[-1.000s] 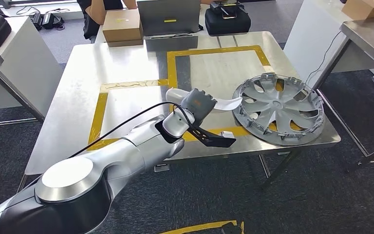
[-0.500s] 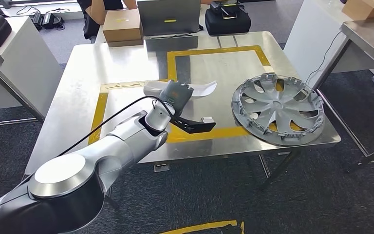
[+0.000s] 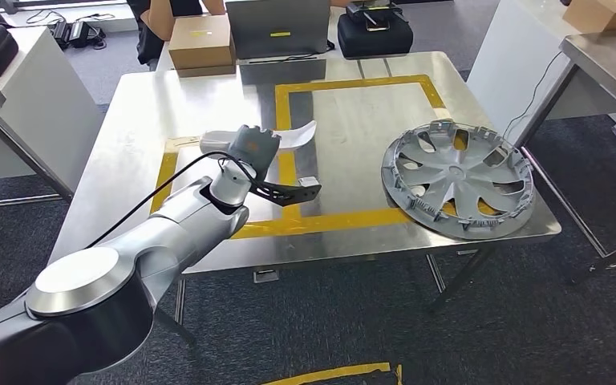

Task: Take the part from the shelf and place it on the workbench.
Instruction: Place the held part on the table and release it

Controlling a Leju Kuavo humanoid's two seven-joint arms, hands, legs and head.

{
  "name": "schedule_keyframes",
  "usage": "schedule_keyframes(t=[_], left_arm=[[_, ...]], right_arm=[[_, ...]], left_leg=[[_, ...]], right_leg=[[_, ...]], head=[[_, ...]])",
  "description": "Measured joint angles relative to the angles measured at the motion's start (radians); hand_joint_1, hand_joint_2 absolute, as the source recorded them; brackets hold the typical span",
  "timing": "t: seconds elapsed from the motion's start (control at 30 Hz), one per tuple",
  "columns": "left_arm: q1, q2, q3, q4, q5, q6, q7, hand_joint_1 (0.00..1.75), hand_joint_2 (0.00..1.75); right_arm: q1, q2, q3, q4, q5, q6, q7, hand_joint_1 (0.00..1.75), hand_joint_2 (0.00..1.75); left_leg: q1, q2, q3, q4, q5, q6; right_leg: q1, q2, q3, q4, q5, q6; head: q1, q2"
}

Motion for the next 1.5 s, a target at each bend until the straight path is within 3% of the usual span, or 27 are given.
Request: schedule_keyframes(t=[0.4,0.83,1.5], left_arm=[[0.017,0.130,0.072,0.010,0.064,0.054,0.000,1.75,1.75],[0.019,0.136,0.125,0.010,0.075,0.061,-0.027,1.75,1.75],[0.025,0.137,0.134,0.008,0.070,0.054,-0.031,1.75,1.75]], right_arm=[[0.001,-0.004,0.000,0.000,-0.007,-0.005,0.001,0.00,0.00],[0.002,-0.004,0.000,0.000,-0.013,-0.019,0.000,0.00,0.00],[0.002,-0.004,0.000,0.000,-0.003,-0.019,-0.002,0.00,0.00]], left_leg=[[0.001,0.000,0.000,0.000,0.001,-0.001],[0.000,0.000,-0.001,0.001,0.001,-0.001],[0.000,0.000,-0.001,0.001,0.001,-0.001]], right_leg=[[0.000,0.001,0.000,0.000,0.000,0.000],[0.000,0.001,0.000,0.000,0.000,0.000],[0.000,0.001,0.000,0.000,0.000,0.000]], head=[[0.000,0.000],[0.000,0.000],[0.000,0.000]])
